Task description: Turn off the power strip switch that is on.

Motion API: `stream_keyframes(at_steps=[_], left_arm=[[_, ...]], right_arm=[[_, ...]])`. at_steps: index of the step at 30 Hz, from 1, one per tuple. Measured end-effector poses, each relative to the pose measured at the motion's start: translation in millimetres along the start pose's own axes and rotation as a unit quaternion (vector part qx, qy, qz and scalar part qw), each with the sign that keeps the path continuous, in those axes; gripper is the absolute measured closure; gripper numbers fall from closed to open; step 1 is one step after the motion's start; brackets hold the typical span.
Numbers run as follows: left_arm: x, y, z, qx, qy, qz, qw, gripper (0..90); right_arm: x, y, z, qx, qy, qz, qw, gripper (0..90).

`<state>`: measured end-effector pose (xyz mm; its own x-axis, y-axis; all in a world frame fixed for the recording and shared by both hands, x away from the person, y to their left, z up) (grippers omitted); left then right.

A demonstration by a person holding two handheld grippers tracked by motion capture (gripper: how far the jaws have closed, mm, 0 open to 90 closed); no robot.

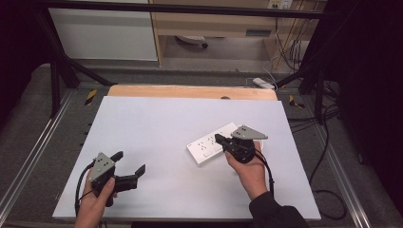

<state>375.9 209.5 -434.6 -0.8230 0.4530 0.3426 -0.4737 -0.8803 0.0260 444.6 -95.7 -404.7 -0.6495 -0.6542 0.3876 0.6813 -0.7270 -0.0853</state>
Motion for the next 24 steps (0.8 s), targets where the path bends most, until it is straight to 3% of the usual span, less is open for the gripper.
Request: stream_keyframes(at_steps=[24], left_arm=[[-1.3,2.4,-1.4,-0.004,-0.005,-0.006,1.0000,4.3]], right_arm=[[-16.1,-6.3,-17.1,0.006,-0.035,0.010,0.9993,90.0]])
Point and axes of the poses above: each handheld gripper's, and its own axes: x roughly backward along the jaws, z roughly out of its top, y roughly to its right, the point moved 8 cm from there along -x, roughly forward along the jaws, and after that the axes turned 4 degrees about z, right-handed, at the moved point
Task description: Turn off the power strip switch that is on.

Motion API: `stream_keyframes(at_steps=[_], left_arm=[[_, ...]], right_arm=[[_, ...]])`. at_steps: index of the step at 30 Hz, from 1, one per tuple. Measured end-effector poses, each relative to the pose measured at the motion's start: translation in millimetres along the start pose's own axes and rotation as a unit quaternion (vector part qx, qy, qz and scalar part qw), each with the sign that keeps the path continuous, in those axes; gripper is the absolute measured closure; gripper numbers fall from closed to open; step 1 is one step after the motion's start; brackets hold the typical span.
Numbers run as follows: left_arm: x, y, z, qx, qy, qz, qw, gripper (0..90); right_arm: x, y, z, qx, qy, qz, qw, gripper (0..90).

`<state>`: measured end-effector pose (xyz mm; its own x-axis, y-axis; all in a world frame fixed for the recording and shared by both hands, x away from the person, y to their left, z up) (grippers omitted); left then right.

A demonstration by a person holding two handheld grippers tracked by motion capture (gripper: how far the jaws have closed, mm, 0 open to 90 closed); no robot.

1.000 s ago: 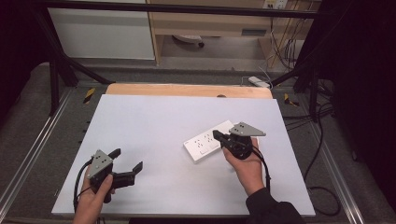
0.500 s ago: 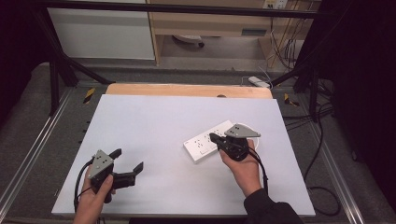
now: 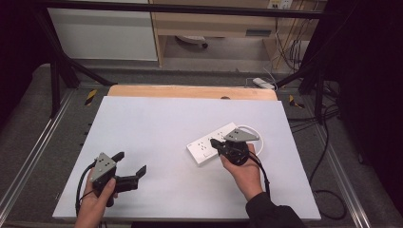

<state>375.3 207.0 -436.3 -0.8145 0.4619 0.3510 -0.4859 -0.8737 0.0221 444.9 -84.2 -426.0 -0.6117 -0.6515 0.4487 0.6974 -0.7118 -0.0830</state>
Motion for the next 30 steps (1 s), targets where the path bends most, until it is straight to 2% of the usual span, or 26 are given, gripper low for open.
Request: stream_keyframes(at_steps=[30], left_arm=[[-0.9,0.7,-1.0,-0.003,-0.003,-0.001,1.0000,4.3]], right_arm=[[-22.5,-3.0,-30.7,-0.008,-0.042,0.005,0.9991,90.0]])
Point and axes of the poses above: each handheld gripper's, and its own axes: x roughly backward along the jaws, z roughly out of its top, y roughly to its right, the point moved 8 cm from there along -x, roughly forward along the jaws, and after that the axes turned 4 degrees about z, right-handed, at the moved point
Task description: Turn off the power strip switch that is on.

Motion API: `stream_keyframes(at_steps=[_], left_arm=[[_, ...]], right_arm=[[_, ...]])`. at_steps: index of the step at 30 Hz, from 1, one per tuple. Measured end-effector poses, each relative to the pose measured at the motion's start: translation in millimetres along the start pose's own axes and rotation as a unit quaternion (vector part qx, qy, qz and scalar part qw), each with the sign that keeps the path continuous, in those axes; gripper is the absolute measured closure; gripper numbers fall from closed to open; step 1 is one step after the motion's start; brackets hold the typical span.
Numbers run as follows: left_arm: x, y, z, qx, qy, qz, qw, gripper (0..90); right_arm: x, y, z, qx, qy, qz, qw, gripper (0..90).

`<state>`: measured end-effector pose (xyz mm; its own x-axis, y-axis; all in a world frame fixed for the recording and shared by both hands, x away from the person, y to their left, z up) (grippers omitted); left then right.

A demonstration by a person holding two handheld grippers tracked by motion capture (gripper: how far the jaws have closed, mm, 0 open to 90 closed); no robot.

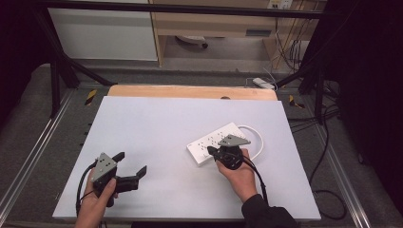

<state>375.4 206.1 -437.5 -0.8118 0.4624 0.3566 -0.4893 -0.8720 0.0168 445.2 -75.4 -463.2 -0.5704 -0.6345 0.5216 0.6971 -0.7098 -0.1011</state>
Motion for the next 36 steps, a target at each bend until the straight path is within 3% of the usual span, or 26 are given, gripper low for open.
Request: stream_keyframes(at_steps=[36], left_arm=[[-0.4,0.9,-0.2,0.001,-0.001,-0.003,1.0000,4.3]], right_arm=[[-22.5,-4.3,-12.1,-0.006,-0.025,0.002,0.9997,90.0]])
Point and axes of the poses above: each handheld gripper's, and its own axes: x roughly backward along the jaws, z roughly out of its top, y roughly to its right, the point moved 8 cm from there along -x, roughly forward along the jaws, and after that the axes turned 4 degrees about z, right-handed, at the moved point
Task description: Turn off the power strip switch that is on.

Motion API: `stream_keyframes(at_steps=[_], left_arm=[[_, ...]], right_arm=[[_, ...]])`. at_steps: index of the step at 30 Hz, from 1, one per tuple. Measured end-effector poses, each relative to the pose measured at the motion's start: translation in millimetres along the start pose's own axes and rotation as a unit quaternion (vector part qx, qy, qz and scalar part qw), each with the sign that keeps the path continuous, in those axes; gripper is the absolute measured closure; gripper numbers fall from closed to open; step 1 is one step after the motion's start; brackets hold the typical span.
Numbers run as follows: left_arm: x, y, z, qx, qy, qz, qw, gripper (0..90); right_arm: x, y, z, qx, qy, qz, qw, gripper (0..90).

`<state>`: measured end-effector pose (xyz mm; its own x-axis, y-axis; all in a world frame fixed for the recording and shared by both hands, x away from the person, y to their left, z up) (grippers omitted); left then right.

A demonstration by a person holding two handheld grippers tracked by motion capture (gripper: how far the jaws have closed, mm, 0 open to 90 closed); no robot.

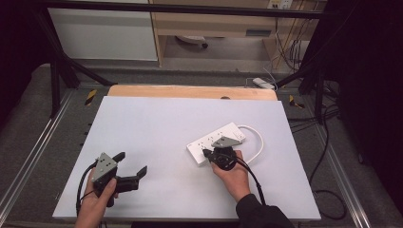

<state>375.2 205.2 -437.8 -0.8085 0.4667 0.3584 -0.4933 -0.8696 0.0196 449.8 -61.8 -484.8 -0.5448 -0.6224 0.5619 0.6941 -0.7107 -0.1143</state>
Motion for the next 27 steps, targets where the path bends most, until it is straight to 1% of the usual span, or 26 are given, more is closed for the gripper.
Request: stream_keyframes(at_steps=[7,12,16,18,22,27], left_arm=[[0.0,0.4,0.1,0.001,0.000,-0.001,1.0000,4.3],[0.0,0.6,-0.3,0.000,-0.001,-0.003,1.0000,4.3],[0.1,-0.5,-0.4,-0.001,-0.002,0.000,1.0000,4.3],[0.3,-0.2,-0.4,0.000,-0.001,0.000,1.0000,4.3],[-0.2,0.6,-0.4,-0.001,-0.002,0.000,1.0000,4.3],[-0.1,0.0,-0.5,-0.001,-0.003,0.000,1.0000,4.3]], right_arm=[[-1.3,0.2,-1.1,0.001,-0.001,-0.002,1.0000,90.0],[-1.7,-0.1,-1.2,0.002,0.002,-0.005,1.0000,90.0],[-1.7,-0.7,-1.9,0.004,0.005,-0.008,0.9999,90.0],[-1.7,-0.5,-2.3,0.007,0.011,-0.009,0.9999,90.0],[-1.2,-0.2,-4.1,0.001,0.023,-0.006,0.9997,90.0],[-1.2,-0.9,-4.8,0.001,0.027,-0.009,0.9996,90.0]])
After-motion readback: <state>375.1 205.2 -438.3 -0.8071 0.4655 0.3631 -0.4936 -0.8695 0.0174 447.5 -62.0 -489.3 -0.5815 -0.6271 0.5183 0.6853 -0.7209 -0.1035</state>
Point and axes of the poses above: each handheld gripper's, and its own axes: x roughly backward along the jaws, z roughly out of its top, y roughly to its right, the point moved 8 cm from there along -x, roughly forward along the jaws, and after that the axes turned 4 degrees about z, right-handed, at the moved point
